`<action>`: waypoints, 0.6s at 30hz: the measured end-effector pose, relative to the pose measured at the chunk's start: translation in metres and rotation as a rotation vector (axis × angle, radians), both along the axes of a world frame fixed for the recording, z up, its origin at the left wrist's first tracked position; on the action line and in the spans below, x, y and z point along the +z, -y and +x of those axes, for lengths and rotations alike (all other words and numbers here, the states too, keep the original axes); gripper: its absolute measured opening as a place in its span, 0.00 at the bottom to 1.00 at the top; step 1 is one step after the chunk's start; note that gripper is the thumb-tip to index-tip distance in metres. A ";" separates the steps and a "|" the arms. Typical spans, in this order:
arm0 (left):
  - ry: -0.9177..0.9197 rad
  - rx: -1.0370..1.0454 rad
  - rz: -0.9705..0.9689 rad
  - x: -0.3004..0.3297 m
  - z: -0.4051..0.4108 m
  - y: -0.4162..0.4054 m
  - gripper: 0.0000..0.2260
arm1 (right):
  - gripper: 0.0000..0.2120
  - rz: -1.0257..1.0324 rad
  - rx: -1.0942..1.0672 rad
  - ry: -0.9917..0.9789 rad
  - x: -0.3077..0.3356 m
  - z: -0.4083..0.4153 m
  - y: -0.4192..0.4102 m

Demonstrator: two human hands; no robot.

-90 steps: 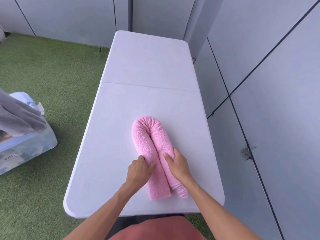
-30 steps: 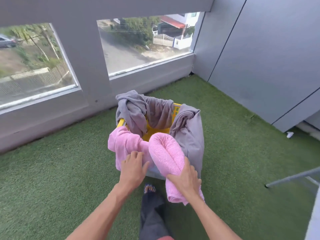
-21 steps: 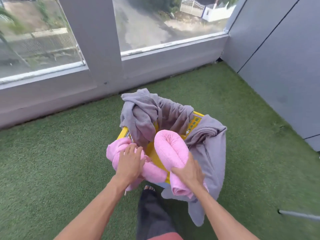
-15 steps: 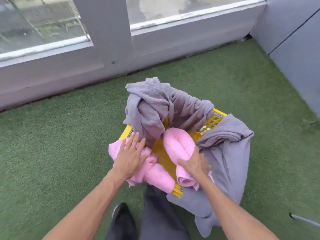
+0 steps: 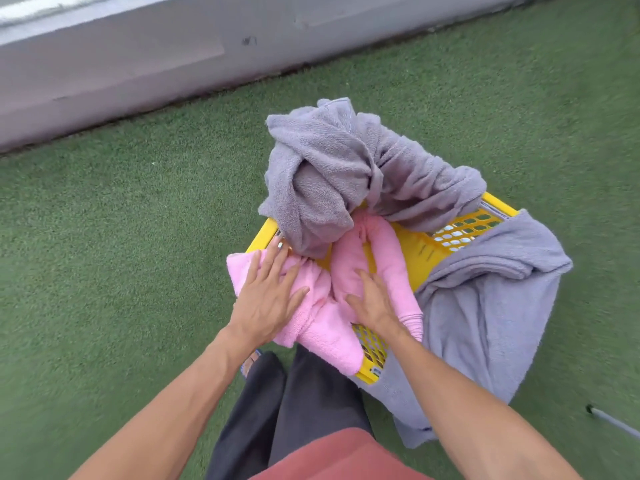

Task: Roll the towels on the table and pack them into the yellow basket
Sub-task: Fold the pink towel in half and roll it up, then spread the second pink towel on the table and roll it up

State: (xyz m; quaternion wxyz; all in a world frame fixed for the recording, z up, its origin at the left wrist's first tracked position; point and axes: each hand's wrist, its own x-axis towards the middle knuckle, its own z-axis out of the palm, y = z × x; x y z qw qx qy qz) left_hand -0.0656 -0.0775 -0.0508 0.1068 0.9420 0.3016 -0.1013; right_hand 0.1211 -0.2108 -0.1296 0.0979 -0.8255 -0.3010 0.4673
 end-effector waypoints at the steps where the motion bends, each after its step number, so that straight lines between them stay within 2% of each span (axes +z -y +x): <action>1: 0.003 0.004 0.012 0.001 0.000 0.001 0.24 | 0.32 0.060 0.004 -0.006 0.005 -0.004 -0.005; 5: 0.017 0.082 0.061 0.010 0.003 0.003 0.18 | 0.22 0.298 0.121 -0.089 0.020 -0.017 -0.024; 10: 0.024 0.149 0.116 0.014 0.004 0.000 0.16 | 0.16 0.441 0.197 -0.147 0.024 -0.037 -0.035; 14: 0.036 0.229 0.124 0.018 0.005 -0.002 0.11 | 0.10 0.486 0.133 -0.069 0.027 -0.040 -0.034; 18: 0.004 0.222 0.117 0.025 0.003 -0.005 0.09 | 0.05 0.561 0.117 0.002 0.035 -0.037 -0.028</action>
